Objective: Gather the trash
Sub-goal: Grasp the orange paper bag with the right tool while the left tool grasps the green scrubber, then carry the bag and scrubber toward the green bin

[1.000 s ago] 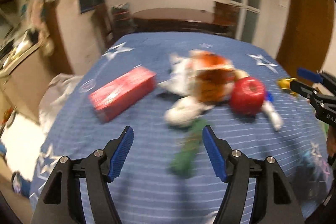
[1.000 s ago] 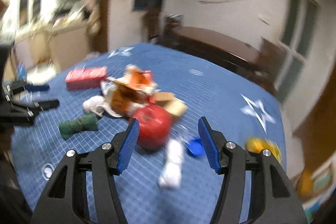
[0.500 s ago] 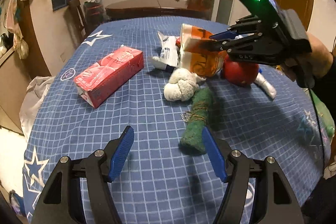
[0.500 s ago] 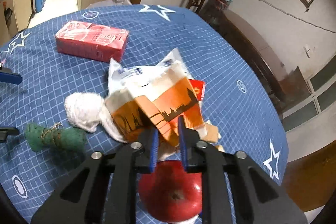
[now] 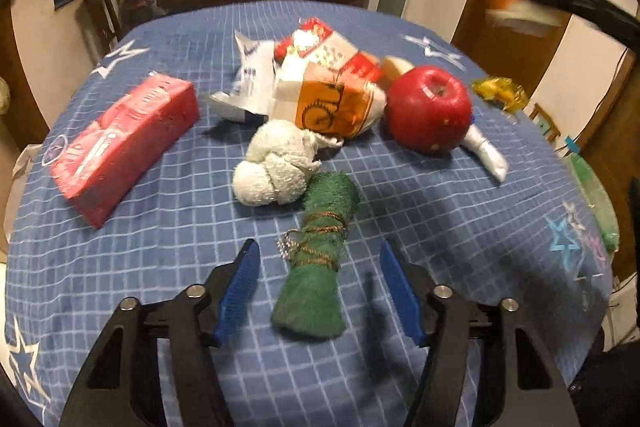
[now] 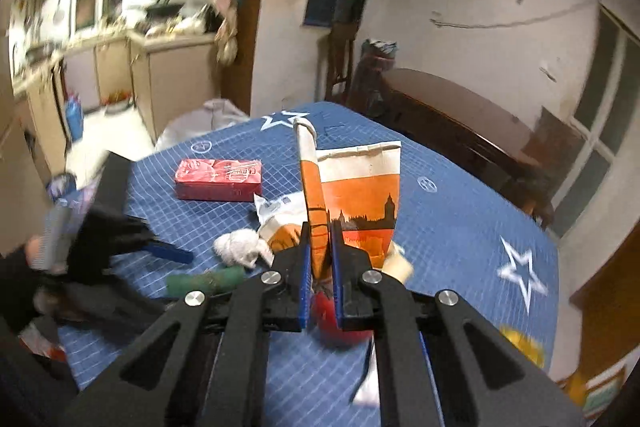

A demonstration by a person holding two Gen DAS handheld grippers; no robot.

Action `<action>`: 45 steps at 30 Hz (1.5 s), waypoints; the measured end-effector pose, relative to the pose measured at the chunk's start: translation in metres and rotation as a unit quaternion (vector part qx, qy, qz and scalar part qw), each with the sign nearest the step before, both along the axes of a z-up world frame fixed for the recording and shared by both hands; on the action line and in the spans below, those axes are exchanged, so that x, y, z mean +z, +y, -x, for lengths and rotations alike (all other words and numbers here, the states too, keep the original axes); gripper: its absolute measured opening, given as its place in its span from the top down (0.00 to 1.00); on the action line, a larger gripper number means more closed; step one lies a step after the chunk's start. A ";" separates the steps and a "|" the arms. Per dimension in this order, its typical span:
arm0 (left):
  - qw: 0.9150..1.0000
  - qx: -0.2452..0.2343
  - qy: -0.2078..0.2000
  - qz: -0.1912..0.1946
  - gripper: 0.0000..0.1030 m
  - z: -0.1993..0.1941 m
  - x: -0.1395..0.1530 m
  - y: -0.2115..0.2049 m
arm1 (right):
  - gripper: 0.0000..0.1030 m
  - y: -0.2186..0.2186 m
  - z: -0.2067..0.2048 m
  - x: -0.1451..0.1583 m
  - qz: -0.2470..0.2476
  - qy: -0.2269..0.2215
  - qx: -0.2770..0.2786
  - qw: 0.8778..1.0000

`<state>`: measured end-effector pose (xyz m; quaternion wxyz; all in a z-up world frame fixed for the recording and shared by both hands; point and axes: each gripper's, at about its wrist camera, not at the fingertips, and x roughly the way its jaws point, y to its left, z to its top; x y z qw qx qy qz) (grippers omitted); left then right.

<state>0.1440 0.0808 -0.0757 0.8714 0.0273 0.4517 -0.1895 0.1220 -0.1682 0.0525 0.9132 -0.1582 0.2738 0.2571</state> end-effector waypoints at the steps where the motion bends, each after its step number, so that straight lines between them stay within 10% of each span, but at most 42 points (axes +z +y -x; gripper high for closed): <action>1: 1.000 0.000 0.006 -0.006 0.47 -0.004 -0.004 -0.002 | 0.93 -0.006 0.006 -0.001 -0.008 0.002 -0.006 1.000; 4: 1.000 0.000 -0.005 -0.024 0.48 -0.006 -0.007 -0.010 | 0.93 -0.023 0.026 -0.008 -0.034 0.020 -0.024 0.999; 10: 0.999 0.005 -0.027 -0.035 0.83 -0.004 -0.008 -0.019 | 0.92 -0.040 0.047 -0.031 -0.067 0.058 -0.055 0.995; 20: 0.995 0.035 -0.092 0.000 0.84 0.054 0.043 -0.020 | 0.92 -0.057 0.069 -0.059 -0.112 0.093 -0.100 0.984; 31: 0.988 0.061 -0.132 -0.044 0.84 0.076 0.081 -0.091 | 0.92 -0.086 0.094 -0.059 -0.118 0.072 -0.143 0.980; 45: 0.986 -0.013 -0.156 -0.062 0.84 0.085 0.099 -0.203 | 0.92 -0.172 0.127 -0.051 -0.142 0.043 -0.231 0.961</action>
